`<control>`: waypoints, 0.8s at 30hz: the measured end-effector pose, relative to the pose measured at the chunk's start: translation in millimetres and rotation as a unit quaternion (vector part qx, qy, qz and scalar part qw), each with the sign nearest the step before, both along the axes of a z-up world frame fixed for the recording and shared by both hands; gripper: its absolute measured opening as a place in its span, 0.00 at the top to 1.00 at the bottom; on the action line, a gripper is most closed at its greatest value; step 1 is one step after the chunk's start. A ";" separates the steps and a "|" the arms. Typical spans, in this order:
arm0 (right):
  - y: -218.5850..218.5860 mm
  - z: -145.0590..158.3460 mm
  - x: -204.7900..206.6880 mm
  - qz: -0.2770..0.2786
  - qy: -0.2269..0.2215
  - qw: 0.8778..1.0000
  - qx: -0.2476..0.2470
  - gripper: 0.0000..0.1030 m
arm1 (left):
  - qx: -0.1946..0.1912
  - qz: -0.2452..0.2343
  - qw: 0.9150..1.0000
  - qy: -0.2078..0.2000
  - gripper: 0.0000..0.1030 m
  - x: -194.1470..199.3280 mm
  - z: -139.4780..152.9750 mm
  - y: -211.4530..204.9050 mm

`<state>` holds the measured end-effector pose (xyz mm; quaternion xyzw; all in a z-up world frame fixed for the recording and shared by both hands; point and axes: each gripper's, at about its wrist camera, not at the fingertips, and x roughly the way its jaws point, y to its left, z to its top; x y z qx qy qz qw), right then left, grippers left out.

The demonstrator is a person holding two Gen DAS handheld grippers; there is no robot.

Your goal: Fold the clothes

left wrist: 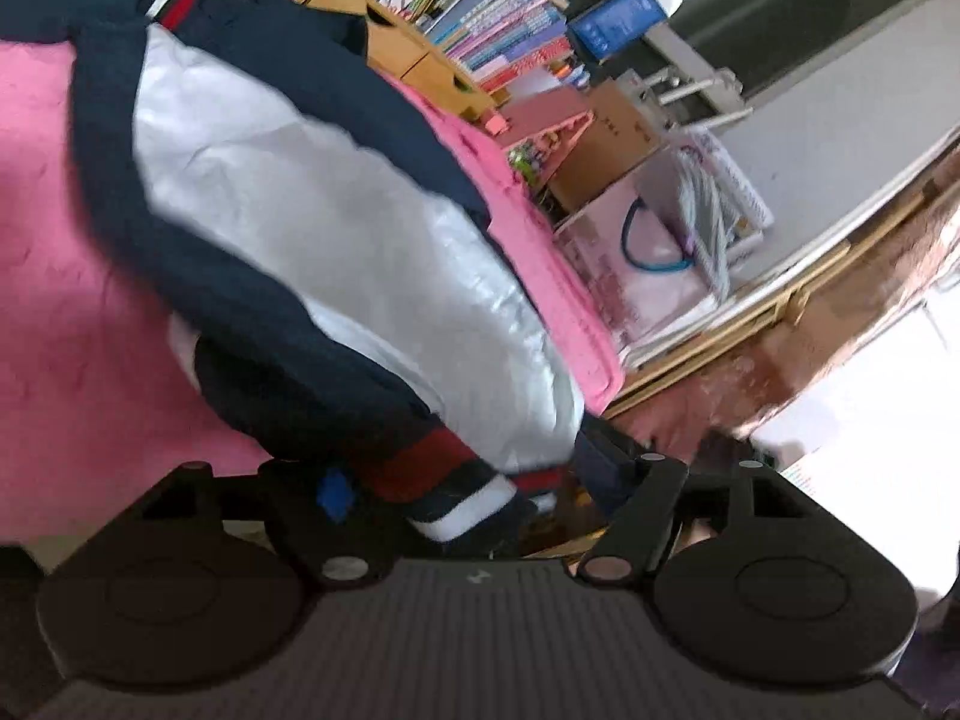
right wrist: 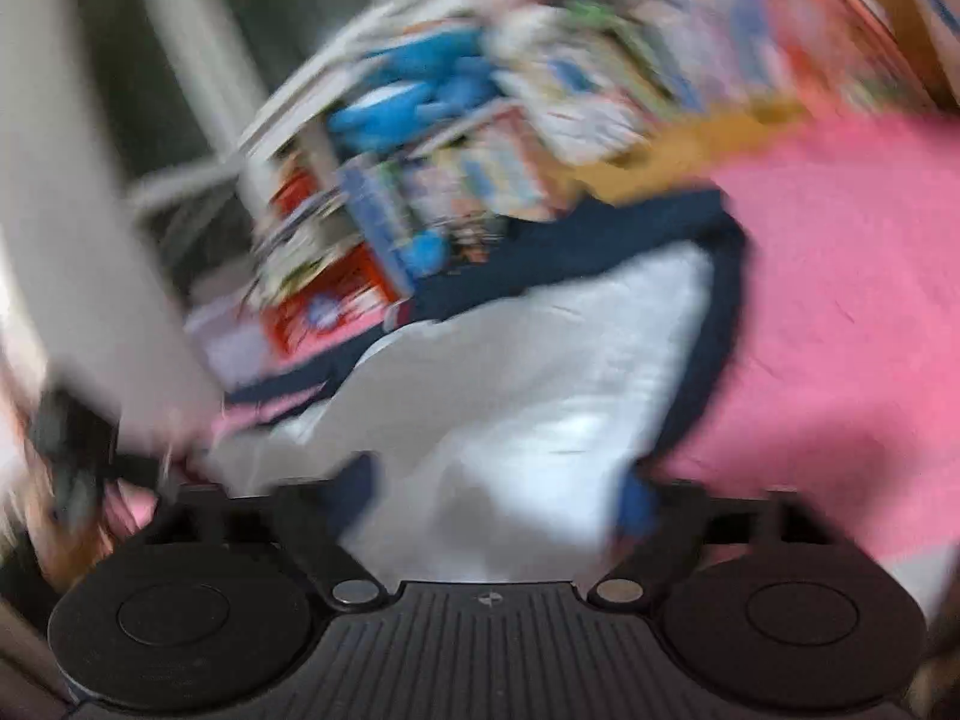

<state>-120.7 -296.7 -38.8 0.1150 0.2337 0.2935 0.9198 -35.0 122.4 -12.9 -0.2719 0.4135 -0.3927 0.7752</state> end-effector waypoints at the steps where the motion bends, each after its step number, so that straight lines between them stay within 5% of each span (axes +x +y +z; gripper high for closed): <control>1: 21.3 3.8 -8.5 0.018 -0.034 0.999 -0.039 0.00 | -0.001 0.002 1.000 -0.004 0.29 5.2 4.9 0.0; 5: 87.6 5.3 -35.3 0.078 -0.129 0.978 -0.143 0.00 | 0.006 0.009 1.000 -0.023 0.26 20.9 20.8 -8.2; 10: 82.9 15.6 -47.4 0.060 -0.159 0.980 -0.100 0.00 | 0.016 0.012 1.000 -0.021 0.25 36.8 26.8 -17.9; 12: 72.5 18.3 -57.2 0.012 -0.191 0.973 -0.126 0.00 | 0.018 0.017 0.999 -0.022 0.25 41.4 27.8 -19.5; 17: 68.8 15.8 -77.4 -0.152 -0.285 0.913 -0.249 0.00 | 0.016 0.043 0.999 -0.018 0.25 57.7 28.9 -15.8; 20: 68.8 16.6 -100.5 -0.028 -0.316 0.918 -0.239 0.00 | 0.033 0.044 0.998 -0.014 0.25 69.9 25.7 -22.3; 23: 92.3 0.0 -102.2 0.072 -0.288 0.916 -0.270 0.02 | 0.045 0.048 0.998 -0.008 0.25 77.3 20.2 -28.2; 24: 99.6 -8.6 -96.0 0.086 -0.267 0.918 -0.282 0.11 | 0.046 0.049 0.998 -0.006 0.25 77.9 18.6 -28.9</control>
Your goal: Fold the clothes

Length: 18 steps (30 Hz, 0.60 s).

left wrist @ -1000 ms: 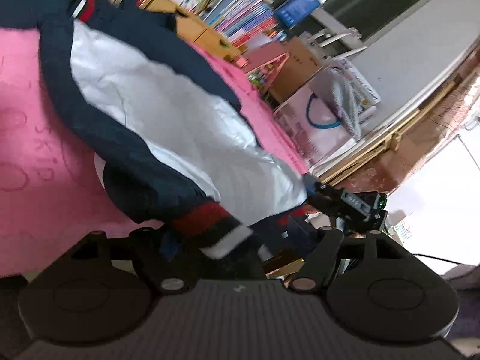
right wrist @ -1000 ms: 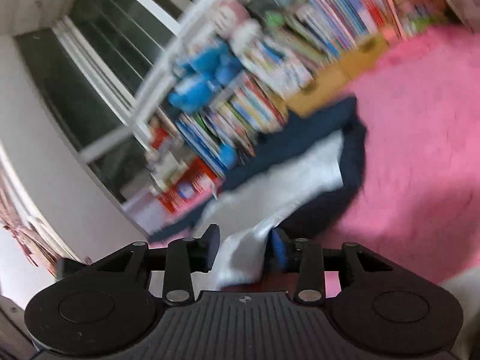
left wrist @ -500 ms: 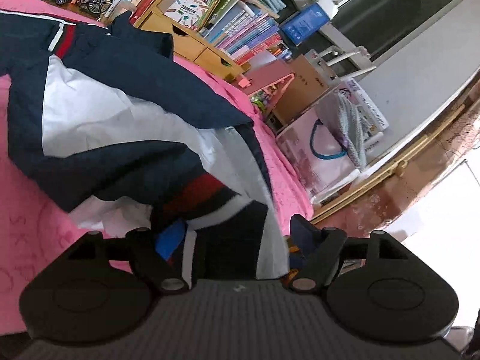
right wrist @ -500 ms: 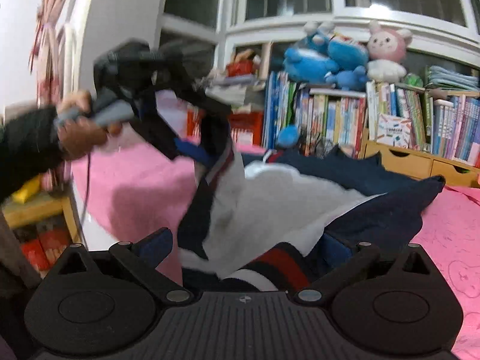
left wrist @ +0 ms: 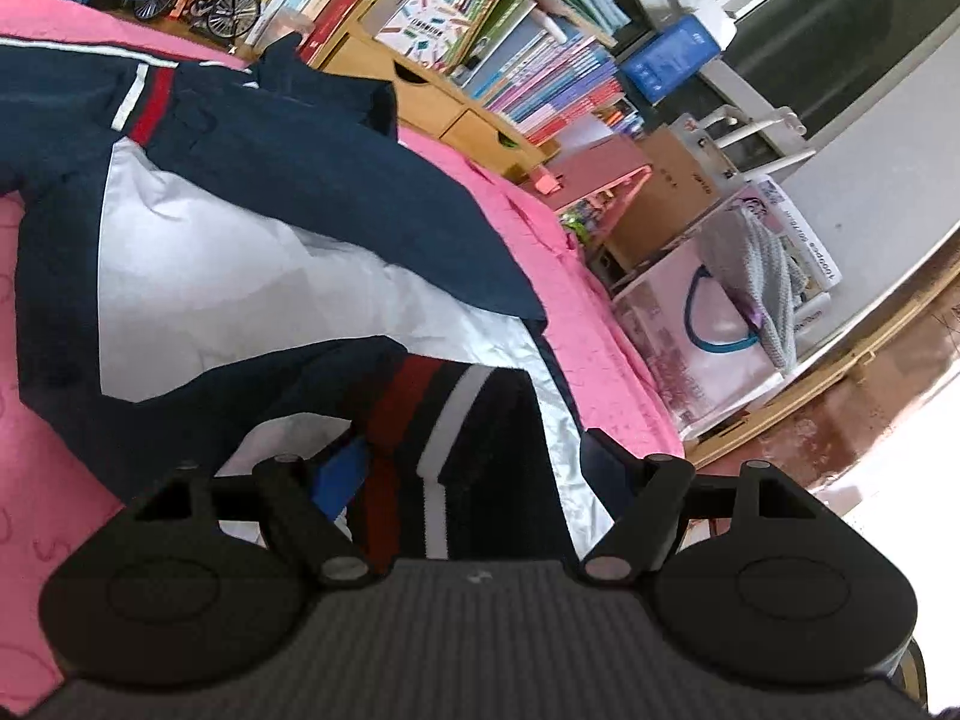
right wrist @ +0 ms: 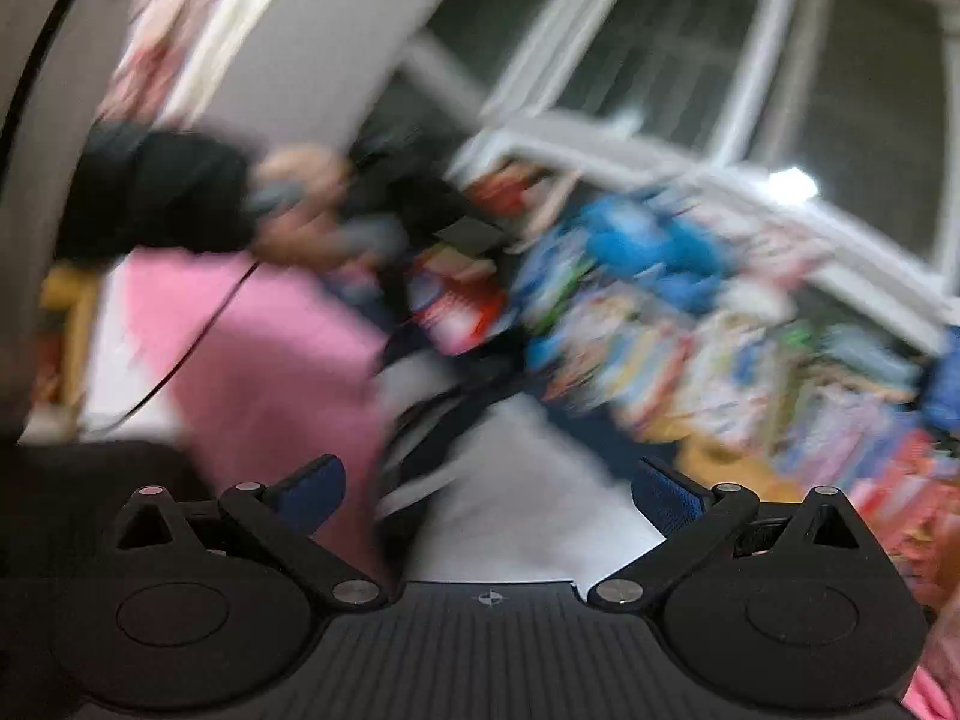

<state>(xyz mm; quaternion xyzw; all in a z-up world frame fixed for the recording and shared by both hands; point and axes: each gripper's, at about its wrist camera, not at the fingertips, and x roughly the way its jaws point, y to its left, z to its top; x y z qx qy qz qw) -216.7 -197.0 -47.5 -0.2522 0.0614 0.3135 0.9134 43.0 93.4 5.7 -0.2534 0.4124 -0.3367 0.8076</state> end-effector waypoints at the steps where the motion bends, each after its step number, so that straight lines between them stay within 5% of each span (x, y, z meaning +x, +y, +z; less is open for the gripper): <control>1: 5.4 -7.7 8.9 -0.002 0.028 1.000 -0.011 0.43 | 0.001 0.000 1.000 0.000 0.25 -1.5 -0.2 0.4; 3: 4.4 -10.6 33.6 -0.026 0.096 0.995 0.011 0.92 | 0.011 -0.002 1.000 -0.007 0.25 -8.5 1.7 2.0; 5: -6.2 -0.9 53.0 -0.040 0.133 0.989 0.059 0.90 | 0.040 -0.004 0.999 -0.028 0.24 -20.7 8.1 4.7; 9: -9.8 22.2 69.9 -0.087 0.066 0.993 0.051 0.90 | 0.114 0.004 0.991 -0.073 0.19 -48.6 21.5 2.3; 13: -0.3 39.1 106.9 -0.124 0.009 0.991 0.044 0.90 | 0.116 -0.046 0.984 -0.130 0.16 -86.3 40.6 -8.9; 16: 8.3 48.4 138.8 -0.144 -0.010 0.988 0.059 0.90 | 0.117 -0.087 0.972 -0.183 0.00 -108.3 53.4 -24.9; 18: 10.0 52.5 156.6 -0.145 -0.006 0.986 0.084 0.90 | 0.135 -0.089 0.970 -0.182 0.00 -101.6 50.5 -41.3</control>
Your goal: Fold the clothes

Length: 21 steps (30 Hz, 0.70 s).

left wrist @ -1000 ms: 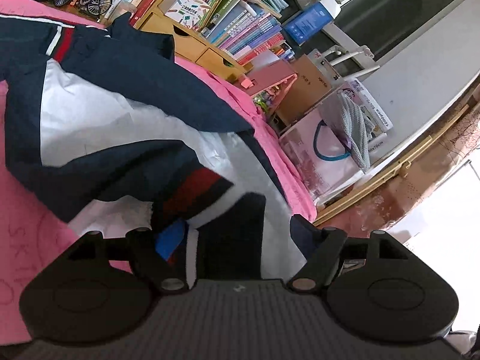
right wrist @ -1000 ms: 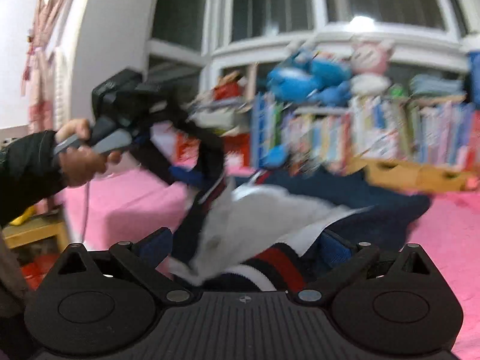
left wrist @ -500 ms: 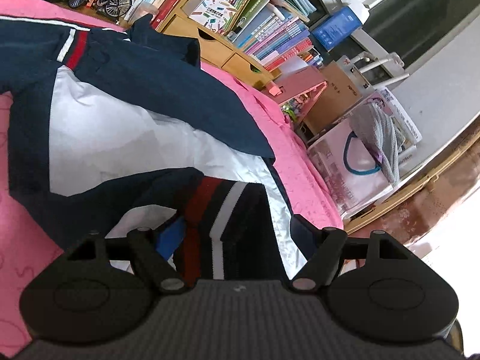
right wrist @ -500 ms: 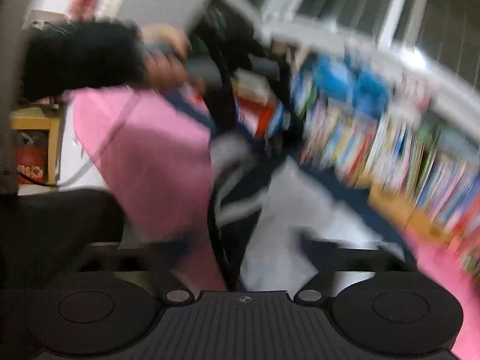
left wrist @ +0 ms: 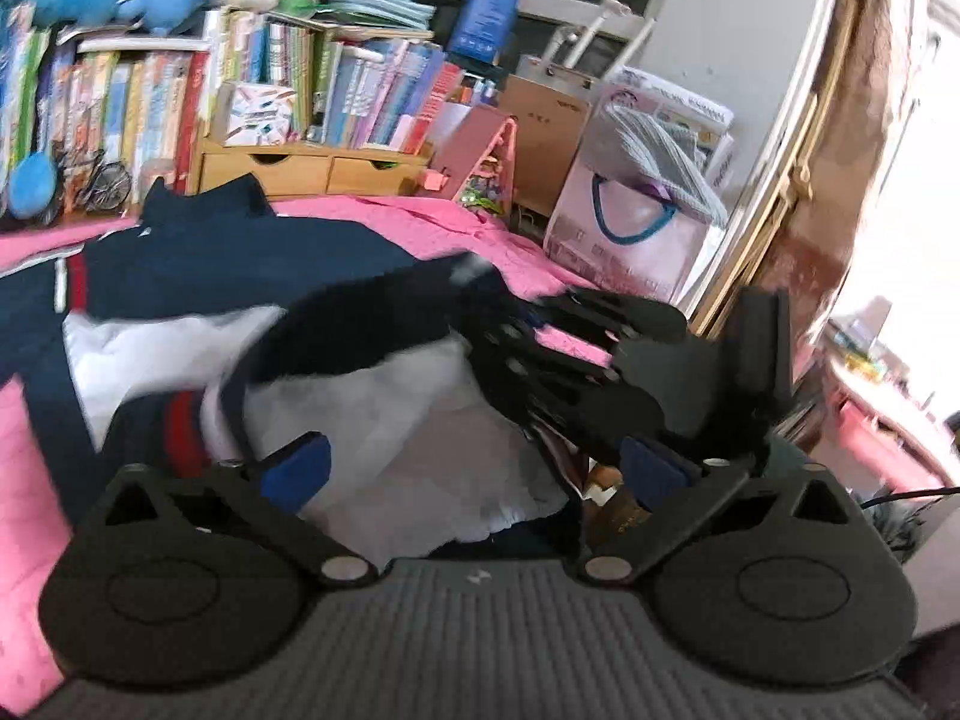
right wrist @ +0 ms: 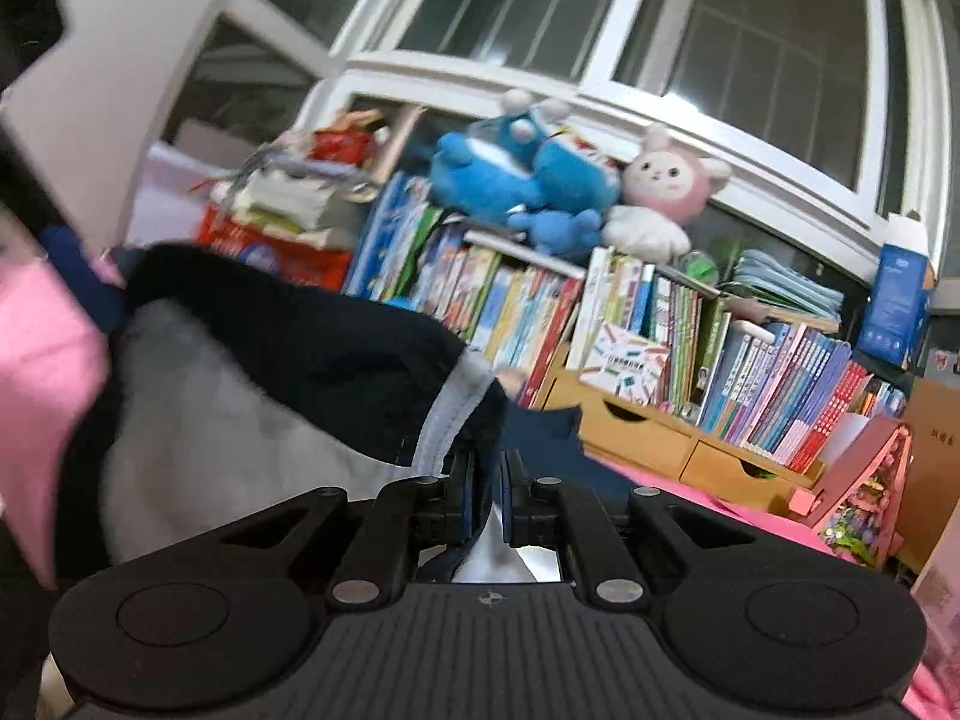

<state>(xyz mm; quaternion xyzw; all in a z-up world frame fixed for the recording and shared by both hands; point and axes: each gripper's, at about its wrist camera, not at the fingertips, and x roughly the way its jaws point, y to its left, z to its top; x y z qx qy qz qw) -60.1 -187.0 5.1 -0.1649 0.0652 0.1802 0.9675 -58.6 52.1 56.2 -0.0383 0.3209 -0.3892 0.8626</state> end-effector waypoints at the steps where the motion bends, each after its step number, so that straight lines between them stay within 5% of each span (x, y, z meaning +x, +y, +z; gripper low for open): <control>1: 0.3 1.1 5.7 0.004 0.004 1.000 0.016 0.89 | 0.014 0.013 1.000 0.013 0.01 11.2 -6.1 -8.0; 5: -18.0 3.1 -21.5 0.029 -0.007 0.999 0.035 0.67 | 0.037 0.083 0.994 0.068 0.15 63.3 -30.4 -21.4; 7: -32.7 4.0 -48.2 0.054 -0.034 0.998 0.019 0.37 | 0.024 0.101 0.991 0.087 0.17 78.1 -36.6 -17.2; 11: -33.0 -17.5 -116.7 0.198 -0.052 0.975 -0.085 0.22 | 0.017 0.106 0.990 0.088 0.17 82.9 -36.4 -14.5; 14: -4.5 -51.6 -132.7 0.240 -0.044 0.951 -0.188 0.21 | 0.019 0.111 0.990 0.086 0.17 83.1 -33.3 -15.8; 17: 20.8 -79.2 -107.9 0.192 -0.026 0.961 -0.199 0.26 | 0.017 0.115 0.990 0.083 0.17 77.5 -28.9 -13.7; 19: 29.7 -88.8 -82.2 0.150 0.013 0.969 -0.197 0.61 | 0.020 0.120 0.990 0.074 0.17 71.1 -23.1 -9.5; 21: 35.3 -92.0 -71.3 0.142 0.031 0.967 -0.210 0.70 | 0.022 0.126 0.990 0.064 0.17 63.7 -16.9 -5.0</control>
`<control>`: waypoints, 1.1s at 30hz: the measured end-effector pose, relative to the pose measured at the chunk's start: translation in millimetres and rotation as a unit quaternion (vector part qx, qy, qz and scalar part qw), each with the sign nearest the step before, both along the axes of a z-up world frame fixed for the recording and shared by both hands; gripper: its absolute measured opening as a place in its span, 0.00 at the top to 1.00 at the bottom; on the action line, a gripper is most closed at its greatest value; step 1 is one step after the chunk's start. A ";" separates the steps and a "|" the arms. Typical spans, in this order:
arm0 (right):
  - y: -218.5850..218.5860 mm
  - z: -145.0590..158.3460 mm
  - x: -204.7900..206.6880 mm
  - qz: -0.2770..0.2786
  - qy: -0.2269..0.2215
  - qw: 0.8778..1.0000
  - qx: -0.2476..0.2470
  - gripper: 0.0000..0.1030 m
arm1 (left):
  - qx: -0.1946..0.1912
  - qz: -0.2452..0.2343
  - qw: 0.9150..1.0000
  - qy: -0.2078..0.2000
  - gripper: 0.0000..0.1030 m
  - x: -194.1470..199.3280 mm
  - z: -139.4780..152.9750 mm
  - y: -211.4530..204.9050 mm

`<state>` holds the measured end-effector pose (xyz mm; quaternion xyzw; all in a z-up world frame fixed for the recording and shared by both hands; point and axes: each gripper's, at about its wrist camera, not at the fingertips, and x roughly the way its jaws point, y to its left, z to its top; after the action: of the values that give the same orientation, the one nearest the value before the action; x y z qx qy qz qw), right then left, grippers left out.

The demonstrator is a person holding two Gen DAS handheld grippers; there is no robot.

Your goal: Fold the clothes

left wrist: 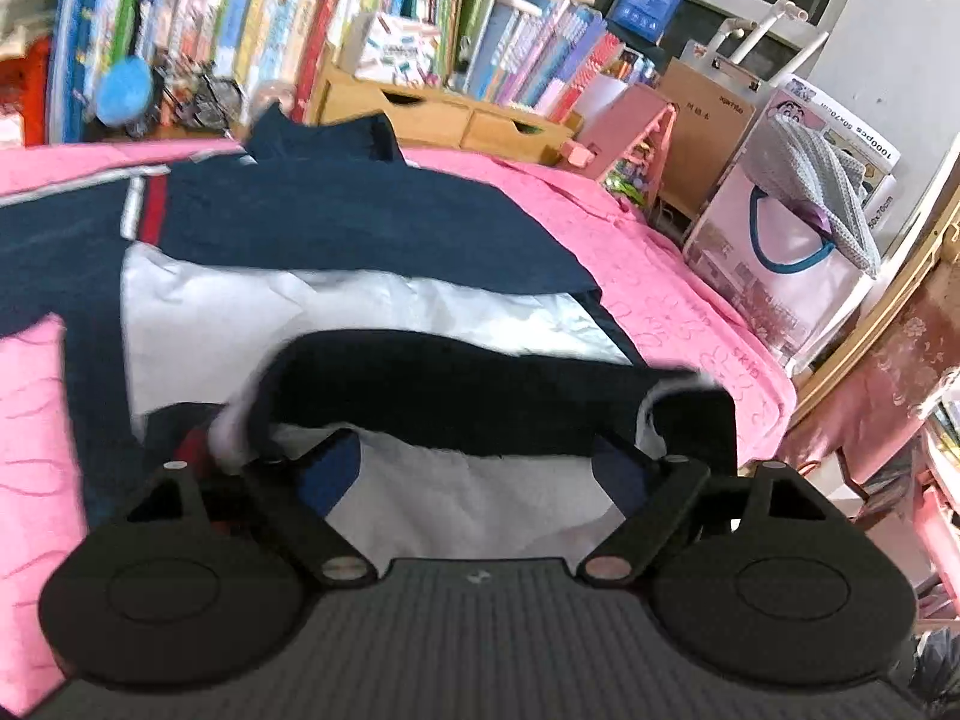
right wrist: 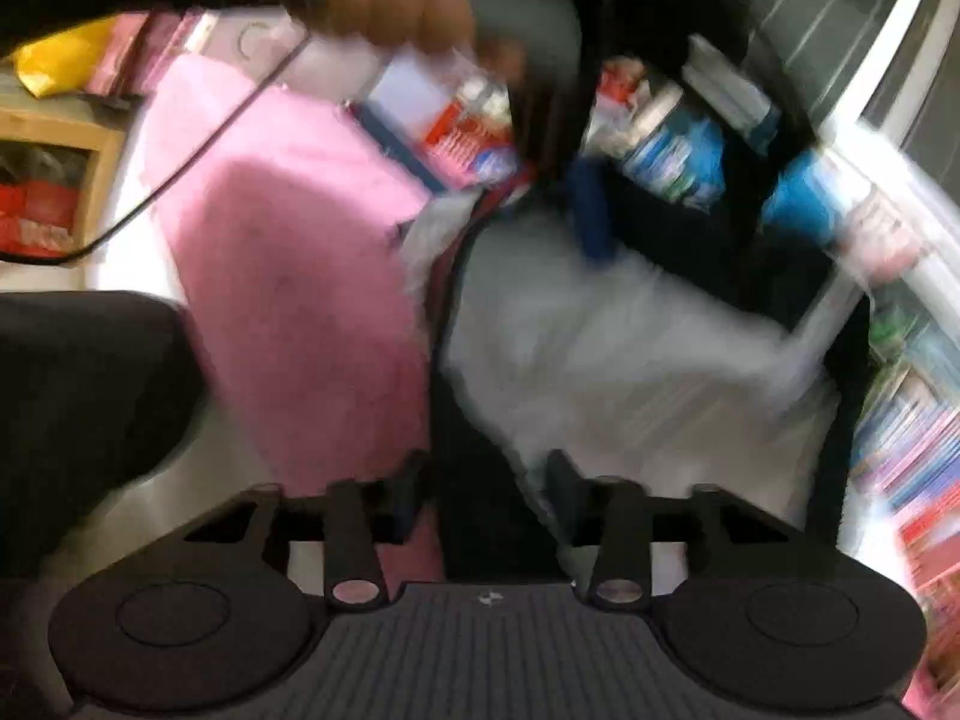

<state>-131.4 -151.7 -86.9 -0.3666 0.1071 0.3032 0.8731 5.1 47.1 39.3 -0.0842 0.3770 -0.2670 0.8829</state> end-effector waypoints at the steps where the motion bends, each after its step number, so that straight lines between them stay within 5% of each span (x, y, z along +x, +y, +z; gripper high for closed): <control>1: 1.3 1.2 -4.8 0.001 -0.018 1.000 -0.015 0.88 | 0.002 0.000 1.000 -0.009 0.17 -7.6 4.6 3.7; 3: -3.0 11.7 -13.0 -0.003 -0.039 0.999 -0.018 0.94 | -0.005 -0.005 1.000 -0.028 0.16 -24.7 13.4 11.9; 8: -29.2 48.0 -9.1 -0.009 0.045 0.999 0.004 0.95 | -0.028 -0.003 0.997 -0.078 0.11 -60.6 37.2 29.3; 15: -25.6 19.6 -19.2 0.021 0.127 0.989 -0.070 0.95 | -0.042 0.040 0.985 -0.162 0.00 -80.8 66.0 50.8; 17: -24.1 10.9 -17.5 0.024 0.143 0.987 -0.072 0.94 | -0.018 0.057 0.985 -0.164 0.00 -73.9 62.0 48.0; 20: -27.7 2.2 -15.9 0.027 0.170 0.983 -0.069 0.87 | 0.060 0.064 0.986 -0.140 0.00 -57.1 36.5 32.0; 23: -45.9 9.3 -16.5 0.049 0.218 0.974 -0.043 0.69 | 0.111 0.039 0.990 -0.082 0.01 -48.6 -5.5 21.5; 25: -64.5 16.2 -23.2 0.063 0.249 0.966 -0.025 0.33 | 0.128 0.026 0.990 -0.049 0.01 -51.1 -31.0 22.2; 28: -96.5 30.4 -27.5 0.061 0.275 0.959 0.008 0.33 | 0.154 0.021 0.988 -0.008 0.01 -58.1 -63.4 31.3; 33: -137.3 40.5 -6.3 -0.045 0.241 0.963 0.108 0.33 | 0.170 0.032 0.985 -0.015 0.01 -72.3 -74.0 47.8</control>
<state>-137.7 -289.0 -46.5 -0.1813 0.2975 0.3531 0.8683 -67.2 94.9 -34.7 0.0591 0.4008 -0.1723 0.8979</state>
